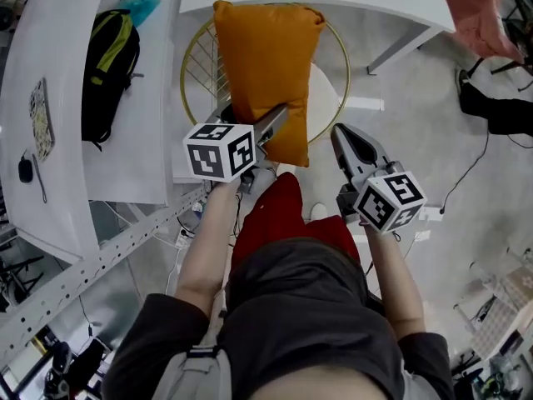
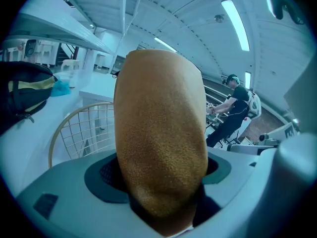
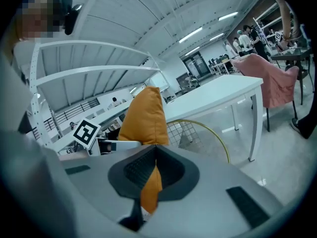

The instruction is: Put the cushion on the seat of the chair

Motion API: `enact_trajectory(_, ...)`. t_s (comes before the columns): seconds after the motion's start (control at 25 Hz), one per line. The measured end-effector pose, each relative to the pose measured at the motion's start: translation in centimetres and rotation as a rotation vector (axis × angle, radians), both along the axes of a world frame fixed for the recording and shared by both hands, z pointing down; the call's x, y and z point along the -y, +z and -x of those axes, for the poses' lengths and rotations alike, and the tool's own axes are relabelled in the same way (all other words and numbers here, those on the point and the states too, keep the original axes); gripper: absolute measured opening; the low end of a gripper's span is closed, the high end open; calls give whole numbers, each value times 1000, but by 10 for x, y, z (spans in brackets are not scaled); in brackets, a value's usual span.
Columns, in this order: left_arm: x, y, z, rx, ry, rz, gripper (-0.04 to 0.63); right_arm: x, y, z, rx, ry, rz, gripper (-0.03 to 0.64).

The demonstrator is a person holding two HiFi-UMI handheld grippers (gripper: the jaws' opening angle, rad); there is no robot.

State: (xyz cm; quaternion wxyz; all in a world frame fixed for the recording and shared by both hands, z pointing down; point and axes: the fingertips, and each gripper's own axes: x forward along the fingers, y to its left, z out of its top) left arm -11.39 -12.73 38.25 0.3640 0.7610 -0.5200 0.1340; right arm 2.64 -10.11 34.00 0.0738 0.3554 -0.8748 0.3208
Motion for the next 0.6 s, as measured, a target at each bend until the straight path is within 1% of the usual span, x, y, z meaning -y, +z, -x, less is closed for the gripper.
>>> enact_trajectory(0.28, 28, 37, 12, -10, 53, 73, 393, 17, 31, 10, -33, 43, 63, 18)
enact_trajectory(0.6, 49, 78, 17, 30, 131, 131, 393, 26, 69, 23, -83, 65, 125, 18)
